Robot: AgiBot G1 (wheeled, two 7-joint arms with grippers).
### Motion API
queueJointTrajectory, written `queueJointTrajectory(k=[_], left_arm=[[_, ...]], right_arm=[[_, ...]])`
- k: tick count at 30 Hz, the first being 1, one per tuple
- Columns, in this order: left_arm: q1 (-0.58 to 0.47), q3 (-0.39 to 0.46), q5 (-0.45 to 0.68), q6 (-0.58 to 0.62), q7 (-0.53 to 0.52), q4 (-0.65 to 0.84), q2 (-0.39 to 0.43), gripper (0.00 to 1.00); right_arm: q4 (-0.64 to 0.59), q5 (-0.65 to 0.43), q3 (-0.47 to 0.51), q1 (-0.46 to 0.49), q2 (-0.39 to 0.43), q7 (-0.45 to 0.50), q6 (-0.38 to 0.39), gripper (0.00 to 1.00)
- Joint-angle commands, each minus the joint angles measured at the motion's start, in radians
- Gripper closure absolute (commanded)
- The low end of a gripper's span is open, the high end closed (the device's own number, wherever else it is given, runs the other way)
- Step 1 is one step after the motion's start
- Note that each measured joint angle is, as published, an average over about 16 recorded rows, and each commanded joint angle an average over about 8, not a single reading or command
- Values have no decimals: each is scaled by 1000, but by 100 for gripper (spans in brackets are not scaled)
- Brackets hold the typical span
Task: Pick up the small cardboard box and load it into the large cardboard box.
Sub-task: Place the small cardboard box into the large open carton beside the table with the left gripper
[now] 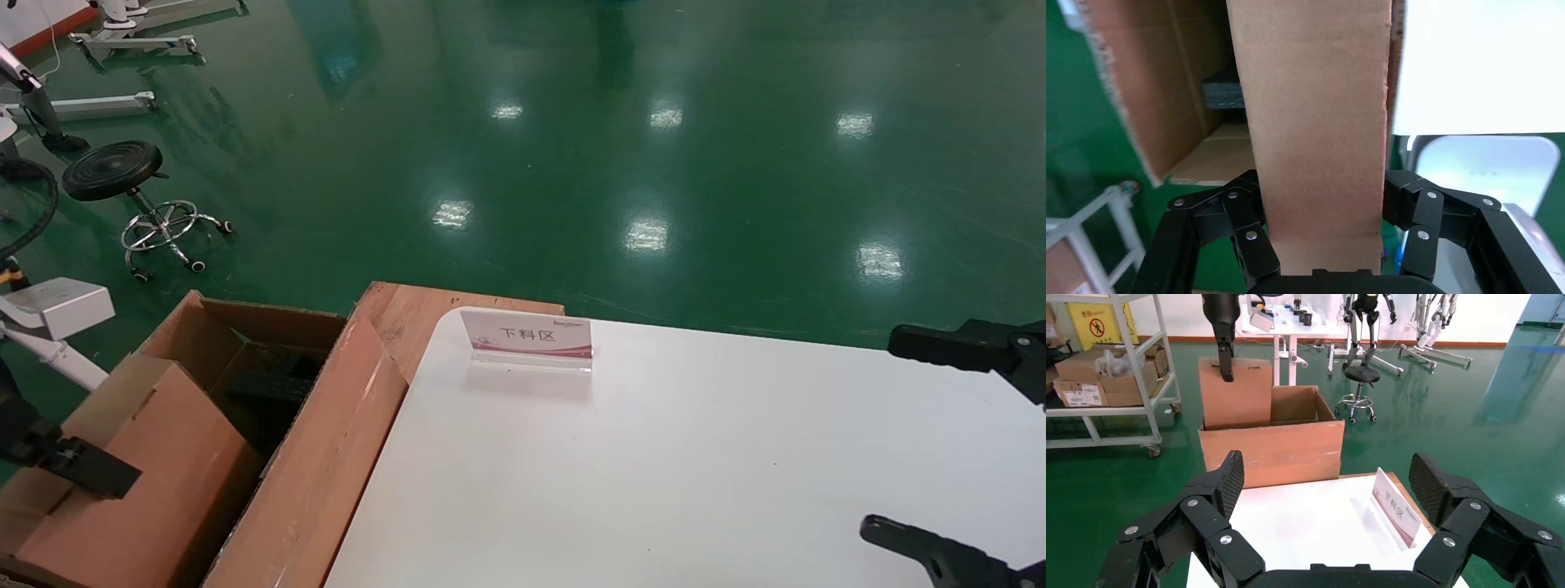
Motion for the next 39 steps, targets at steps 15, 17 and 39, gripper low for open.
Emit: queueJointTrajectory(k=[15, 17, 39], left_arm=[[6, -2, 150, -28, 30, -1, -35, 100], [11, -24, 174, -37, 43, -2, -51, 100], [168, -275, 258, -94, 165, 40, -203, 100]], right_arm=[[0, 1, -1, 0, 0, 0, 0, 0], [0, 1, -1, 0, 0, -1, 0, 0], [0, 2, -2, 0, 1, -1, 1, 0]])
